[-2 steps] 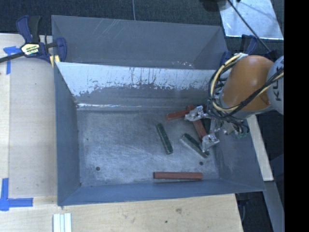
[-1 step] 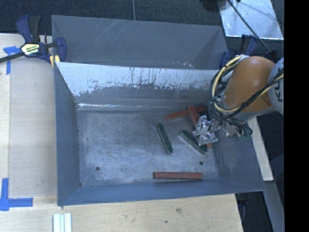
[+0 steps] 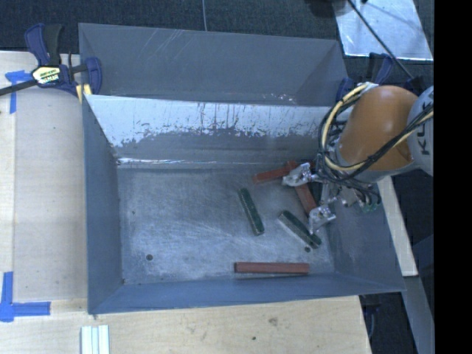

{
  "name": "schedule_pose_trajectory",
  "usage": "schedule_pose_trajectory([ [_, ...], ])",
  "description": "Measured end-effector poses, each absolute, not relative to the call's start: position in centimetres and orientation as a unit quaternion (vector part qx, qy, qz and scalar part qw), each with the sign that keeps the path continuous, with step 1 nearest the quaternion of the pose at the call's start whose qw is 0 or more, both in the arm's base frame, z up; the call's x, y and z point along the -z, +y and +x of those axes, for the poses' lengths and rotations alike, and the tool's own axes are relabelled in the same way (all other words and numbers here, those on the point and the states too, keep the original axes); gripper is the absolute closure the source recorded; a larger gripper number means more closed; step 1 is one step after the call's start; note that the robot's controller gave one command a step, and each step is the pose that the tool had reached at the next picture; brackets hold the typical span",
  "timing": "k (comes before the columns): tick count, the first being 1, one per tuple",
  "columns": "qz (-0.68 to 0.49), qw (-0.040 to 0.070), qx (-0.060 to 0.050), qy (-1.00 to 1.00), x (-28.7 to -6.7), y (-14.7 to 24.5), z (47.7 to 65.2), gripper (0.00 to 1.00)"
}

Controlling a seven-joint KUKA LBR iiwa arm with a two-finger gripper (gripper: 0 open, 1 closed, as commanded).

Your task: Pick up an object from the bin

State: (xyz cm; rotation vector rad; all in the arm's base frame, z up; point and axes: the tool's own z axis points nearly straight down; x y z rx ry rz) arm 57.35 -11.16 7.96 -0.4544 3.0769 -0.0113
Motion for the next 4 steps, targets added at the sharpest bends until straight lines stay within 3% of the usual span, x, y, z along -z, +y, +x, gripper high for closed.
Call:
schedule_pose_trajectory([
  [2, -0.128, 0.011, 0.003, 0.992, -8.3, -11.3, 56.8, 0.00],
  [3, -0.134, -0.001, -0.004, 0.991, -8.0, -12.7, 59.3, 0.00],
  [4, -0.125, -0.004, -0.008, 0.992, -7.7, -13.1, 60.0, 0.00],
])
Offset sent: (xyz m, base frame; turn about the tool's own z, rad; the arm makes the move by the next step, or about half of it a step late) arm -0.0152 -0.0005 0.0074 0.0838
